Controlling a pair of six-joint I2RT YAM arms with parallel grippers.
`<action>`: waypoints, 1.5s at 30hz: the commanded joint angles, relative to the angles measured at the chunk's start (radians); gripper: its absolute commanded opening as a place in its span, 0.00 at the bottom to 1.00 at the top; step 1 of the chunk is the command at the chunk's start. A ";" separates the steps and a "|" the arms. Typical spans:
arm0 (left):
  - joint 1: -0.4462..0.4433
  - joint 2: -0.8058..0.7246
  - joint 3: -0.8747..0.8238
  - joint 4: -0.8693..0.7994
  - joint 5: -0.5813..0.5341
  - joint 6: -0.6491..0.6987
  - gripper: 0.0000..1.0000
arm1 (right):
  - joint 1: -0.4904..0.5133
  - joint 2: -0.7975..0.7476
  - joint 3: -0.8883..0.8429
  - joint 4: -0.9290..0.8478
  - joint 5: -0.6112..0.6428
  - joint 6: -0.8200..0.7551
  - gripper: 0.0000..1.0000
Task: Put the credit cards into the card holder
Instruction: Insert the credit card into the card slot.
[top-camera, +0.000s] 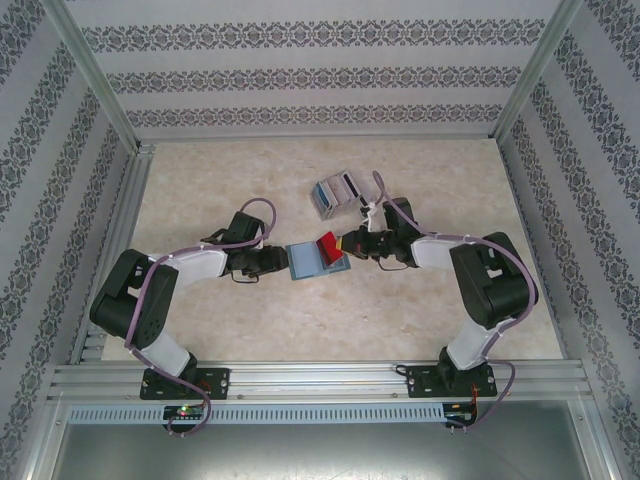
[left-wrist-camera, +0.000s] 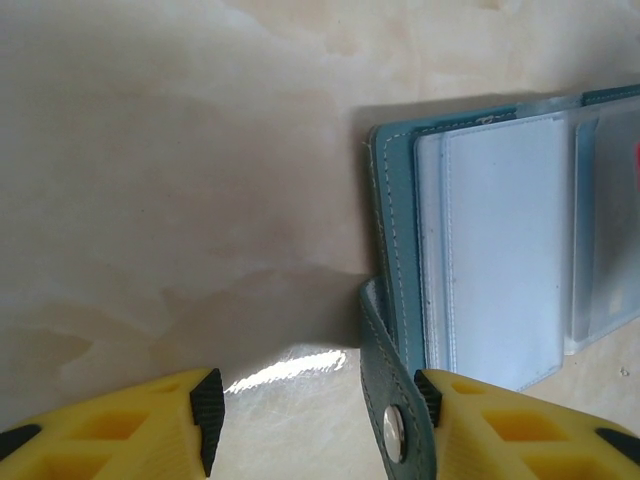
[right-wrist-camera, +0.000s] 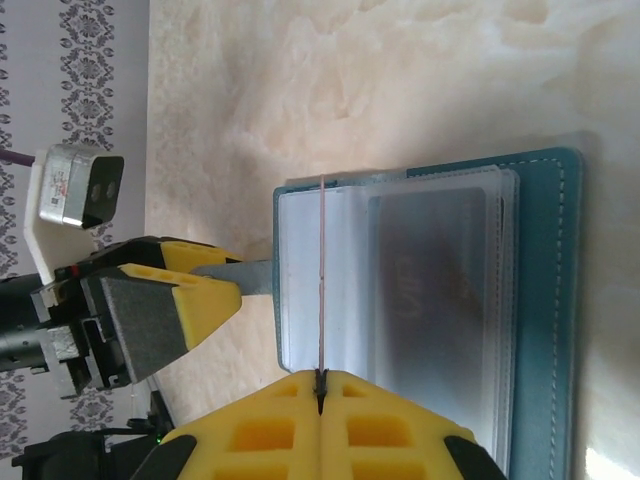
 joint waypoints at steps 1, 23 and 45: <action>-0.003 0.038 0.000 0.061 0.039 -0.013 0.54 | 0.022 0.044 -0.002 0.097 -0.030 0.031 0.00; -0.016 0.075 0.013 0.105 0.067 -0.036 0.45 | 0.077 0.134 0.044 0.088 0.084 0.012 0.00; -0.031 0.081 0.003 0.145 0.085 -0.050 0.11 | 0.271 0.043 0.120 -0.191 0.449 -0.133 0.00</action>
